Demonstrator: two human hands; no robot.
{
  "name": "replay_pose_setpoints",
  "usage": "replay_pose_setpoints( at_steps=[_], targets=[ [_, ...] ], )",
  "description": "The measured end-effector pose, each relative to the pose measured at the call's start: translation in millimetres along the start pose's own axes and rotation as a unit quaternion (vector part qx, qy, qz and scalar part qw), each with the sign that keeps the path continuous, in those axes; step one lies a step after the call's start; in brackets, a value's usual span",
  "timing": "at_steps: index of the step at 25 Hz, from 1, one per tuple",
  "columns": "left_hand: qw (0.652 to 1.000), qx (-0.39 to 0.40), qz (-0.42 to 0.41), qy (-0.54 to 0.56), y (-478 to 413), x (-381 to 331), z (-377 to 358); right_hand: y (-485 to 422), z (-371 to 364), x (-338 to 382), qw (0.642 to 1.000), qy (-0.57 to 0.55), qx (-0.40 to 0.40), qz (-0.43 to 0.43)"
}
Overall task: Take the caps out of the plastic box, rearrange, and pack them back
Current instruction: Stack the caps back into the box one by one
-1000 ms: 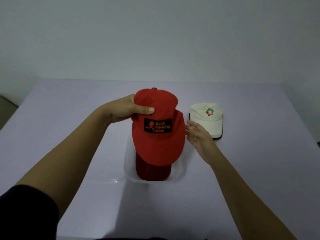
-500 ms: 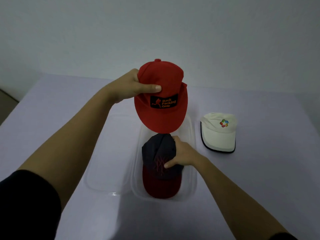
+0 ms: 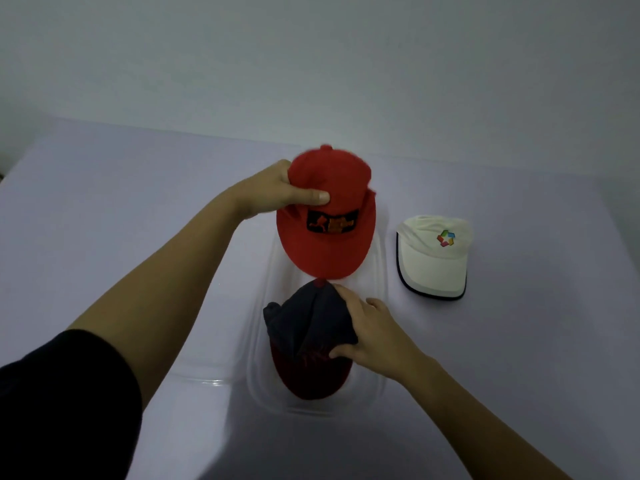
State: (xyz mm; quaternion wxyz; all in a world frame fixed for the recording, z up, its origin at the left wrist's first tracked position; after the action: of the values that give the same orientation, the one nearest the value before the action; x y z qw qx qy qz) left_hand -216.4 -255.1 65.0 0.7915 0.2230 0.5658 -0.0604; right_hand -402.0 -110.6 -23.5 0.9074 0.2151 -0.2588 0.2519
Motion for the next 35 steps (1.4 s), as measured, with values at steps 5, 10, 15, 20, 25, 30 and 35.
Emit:
replay_pose_setpoints(
  at_steps=[5,10,15,20,25,30,35],
  targets=[
    [0.98,0.152,0.123,-0.042,10.4,58.2,-48.8,9.1,3.1,12.3,0.993,-0.115,0.017,0.009],
    [0.969,0.161,0.183,0.048,12.4,88.7,-63.2,2.4,9.0,-2.1,0.986,-0.157,0.041,-0.042],
    [0.957,0.129,0.255,0.044,1.4,100.4,-71.3,-12.3,-0.1,-8.1,0.984,-0.097,0.065,-0.137],
    [0.972,0.022,0.211,-0.103,-2.8,101.5,-64.2,-17.8,-7.2,-9.2,0.972,-0.122,0.064,-0.192],
    [0.964,0.05,0.254,-0.066,8.1,101.2,-62.1,-17.8,-8.8,-4.1,0.98,-0.097,0.038,-0.171],
    [0.954,-0.045,0.174,-0.238,9.9,67.1,-55.8,-2.7,27.1,-10.6,0.991,-0.097,-0.04,-0.082],
    [0.966,-0.194,0.059,-0.162,-6.3,14.2,-82.3,17.0,77.2,-64.8,0.97,-0.13,-0.164,-0.121]
  ],
)
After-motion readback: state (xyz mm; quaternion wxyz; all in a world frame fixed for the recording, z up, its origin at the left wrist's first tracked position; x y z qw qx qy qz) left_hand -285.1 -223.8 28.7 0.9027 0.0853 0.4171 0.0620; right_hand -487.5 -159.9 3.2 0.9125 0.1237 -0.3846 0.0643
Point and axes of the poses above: each hand's wrist, its own y-axis away from the middle knuckle, its own z-axis out of the back of the hand, x = y × z, the point moved 4 cm from there along -y, towards the middle knuckle, and after that the axes turned 1 degree about -x, right-handed, at the moved point
